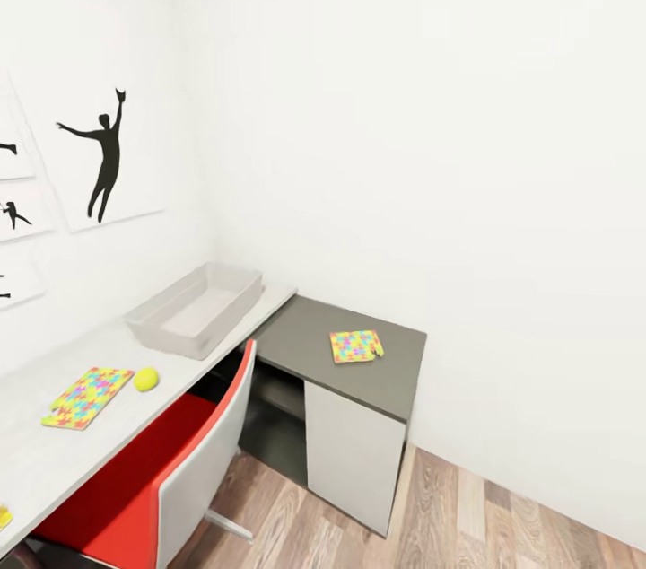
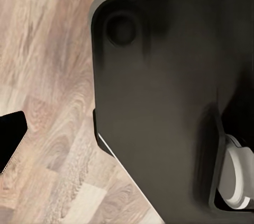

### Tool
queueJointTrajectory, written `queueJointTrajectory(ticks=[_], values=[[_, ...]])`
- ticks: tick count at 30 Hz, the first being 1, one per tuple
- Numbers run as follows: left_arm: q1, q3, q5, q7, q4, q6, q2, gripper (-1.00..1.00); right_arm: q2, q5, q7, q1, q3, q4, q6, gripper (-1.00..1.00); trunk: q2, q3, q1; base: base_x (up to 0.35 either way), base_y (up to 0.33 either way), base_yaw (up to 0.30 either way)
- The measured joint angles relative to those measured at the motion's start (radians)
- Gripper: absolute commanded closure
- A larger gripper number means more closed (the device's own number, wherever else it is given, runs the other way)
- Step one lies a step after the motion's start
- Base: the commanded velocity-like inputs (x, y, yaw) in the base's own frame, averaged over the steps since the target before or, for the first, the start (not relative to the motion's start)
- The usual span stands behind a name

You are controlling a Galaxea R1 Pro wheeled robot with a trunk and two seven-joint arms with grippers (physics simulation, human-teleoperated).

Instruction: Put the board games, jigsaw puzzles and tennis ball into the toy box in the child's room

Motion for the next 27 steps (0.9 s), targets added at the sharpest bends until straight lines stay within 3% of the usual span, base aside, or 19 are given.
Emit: queueJointTrajectory(ticks=[27], values=[[0.000,0.000,0.000,0.000,0.000,-0.001,0.000,-1.00,0.001,0.001,0.000,0.000,0.000,0.000,0.000,-1.00,0.189,0.085,-0.104,0.000,0.000,-0.279]])
